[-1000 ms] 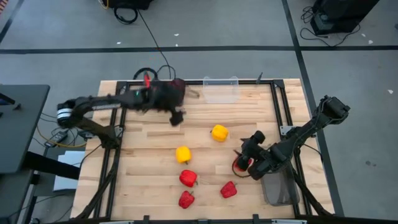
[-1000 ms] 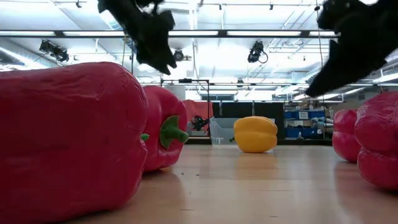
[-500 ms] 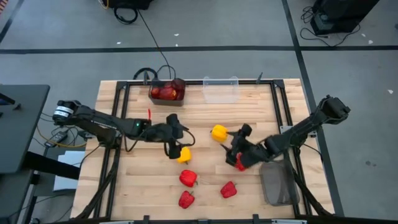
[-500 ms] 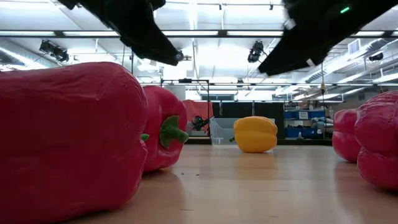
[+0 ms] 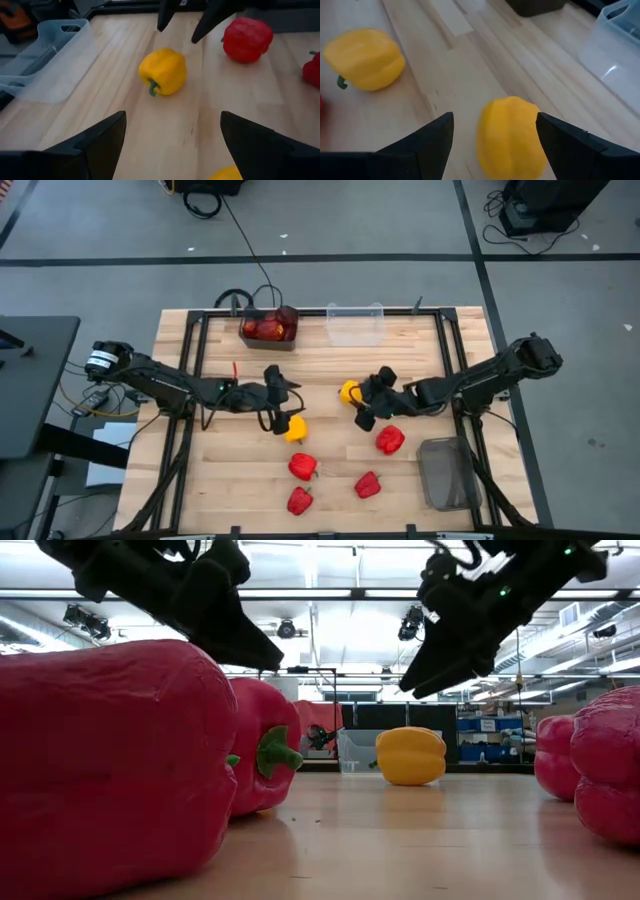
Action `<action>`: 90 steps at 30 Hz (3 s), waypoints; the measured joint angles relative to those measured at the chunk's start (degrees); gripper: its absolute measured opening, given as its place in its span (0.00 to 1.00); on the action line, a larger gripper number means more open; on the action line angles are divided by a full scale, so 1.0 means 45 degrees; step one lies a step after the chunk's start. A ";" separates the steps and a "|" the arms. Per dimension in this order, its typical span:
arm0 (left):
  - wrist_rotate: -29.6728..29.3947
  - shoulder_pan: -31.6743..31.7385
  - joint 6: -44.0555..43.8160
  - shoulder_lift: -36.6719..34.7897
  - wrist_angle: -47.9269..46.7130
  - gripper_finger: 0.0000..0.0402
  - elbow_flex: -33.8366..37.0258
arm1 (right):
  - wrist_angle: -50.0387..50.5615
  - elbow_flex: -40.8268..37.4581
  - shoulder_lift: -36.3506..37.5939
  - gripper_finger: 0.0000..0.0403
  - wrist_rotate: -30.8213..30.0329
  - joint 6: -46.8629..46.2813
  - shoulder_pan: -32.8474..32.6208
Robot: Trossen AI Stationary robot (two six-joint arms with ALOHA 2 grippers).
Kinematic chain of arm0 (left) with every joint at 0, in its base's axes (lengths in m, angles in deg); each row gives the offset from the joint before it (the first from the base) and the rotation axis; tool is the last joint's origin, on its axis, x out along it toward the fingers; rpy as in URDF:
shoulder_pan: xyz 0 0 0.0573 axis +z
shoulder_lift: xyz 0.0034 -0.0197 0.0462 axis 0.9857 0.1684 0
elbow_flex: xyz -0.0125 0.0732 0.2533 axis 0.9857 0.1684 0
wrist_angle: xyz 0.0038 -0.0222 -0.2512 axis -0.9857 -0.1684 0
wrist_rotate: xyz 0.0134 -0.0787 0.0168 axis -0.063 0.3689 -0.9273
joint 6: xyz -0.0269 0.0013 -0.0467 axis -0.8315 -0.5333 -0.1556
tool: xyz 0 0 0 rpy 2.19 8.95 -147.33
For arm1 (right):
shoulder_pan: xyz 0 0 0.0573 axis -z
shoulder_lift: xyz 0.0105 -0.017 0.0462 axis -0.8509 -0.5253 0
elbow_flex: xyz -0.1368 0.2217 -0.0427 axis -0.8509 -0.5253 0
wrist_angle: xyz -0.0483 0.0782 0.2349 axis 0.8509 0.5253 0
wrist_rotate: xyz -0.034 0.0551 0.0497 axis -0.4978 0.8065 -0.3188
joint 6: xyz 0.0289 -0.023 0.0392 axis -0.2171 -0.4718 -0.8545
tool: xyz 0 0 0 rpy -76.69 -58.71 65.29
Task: Sort produce into baskets
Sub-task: Put the yellow bell pepper into the transparent bin
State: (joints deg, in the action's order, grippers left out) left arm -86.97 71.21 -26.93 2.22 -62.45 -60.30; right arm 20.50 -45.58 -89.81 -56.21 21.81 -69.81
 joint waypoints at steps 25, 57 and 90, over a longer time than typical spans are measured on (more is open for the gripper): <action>-0.0311 0.0193 0.0959 0.3009 0.5321 0.82 -0.0010 | 0.3310 0.1096 0.0000 0.73 0.2752 0.1514 0.1478; -0.0155 0.1086 0.0009 0.3055 0.5252 0.82 -0.0024 | -0.0695 -0.0752 -0.1736 0.94 0.4481 0.2571 0.2689; 0.2929 0.1419 0.1721 0.6271 0.7509 0.98 -0.1548 | -0.6300 -0.0733 -0.2827 0.76 0.3714 0.5473 0.1309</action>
State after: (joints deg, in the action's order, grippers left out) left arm -73.79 77.59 -19.19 30.43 -28.65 -67.26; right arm -7.85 -48.88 -102.53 -39.50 46.44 -63.92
